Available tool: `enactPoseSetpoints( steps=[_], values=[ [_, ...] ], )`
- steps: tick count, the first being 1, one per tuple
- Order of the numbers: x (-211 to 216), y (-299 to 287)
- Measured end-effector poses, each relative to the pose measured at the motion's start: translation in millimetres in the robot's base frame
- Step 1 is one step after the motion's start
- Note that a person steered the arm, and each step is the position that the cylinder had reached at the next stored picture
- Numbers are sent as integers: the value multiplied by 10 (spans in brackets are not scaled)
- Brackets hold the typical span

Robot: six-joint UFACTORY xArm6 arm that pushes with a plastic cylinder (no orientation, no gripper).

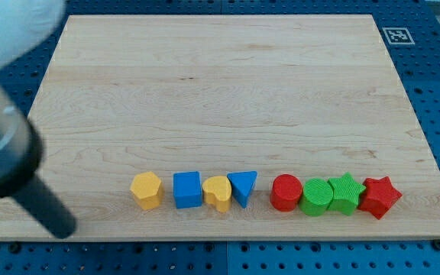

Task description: Separate the red circle from the horizontal line

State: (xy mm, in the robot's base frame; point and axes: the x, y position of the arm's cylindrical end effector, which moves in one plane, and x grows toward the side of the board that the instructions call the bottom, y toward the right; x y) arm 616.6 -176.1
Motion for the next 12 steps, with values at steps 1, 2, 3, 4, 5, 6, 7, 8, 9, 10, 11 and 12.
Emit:
enactPoseSetpoints(
  steps=[1,2,3,4,5,6,7,8,9,10,11,12],
  values=[
    [-22,603],
    [-52,809],
    [-107,895],
    [-75,1424],
    [-75,2109],
    [-75,2291],
    [24,2284],
    [15,2465],
    [-20,2724],
    [-276,2717],
    [-445,2636],
    [-384,2636]
  ],
)
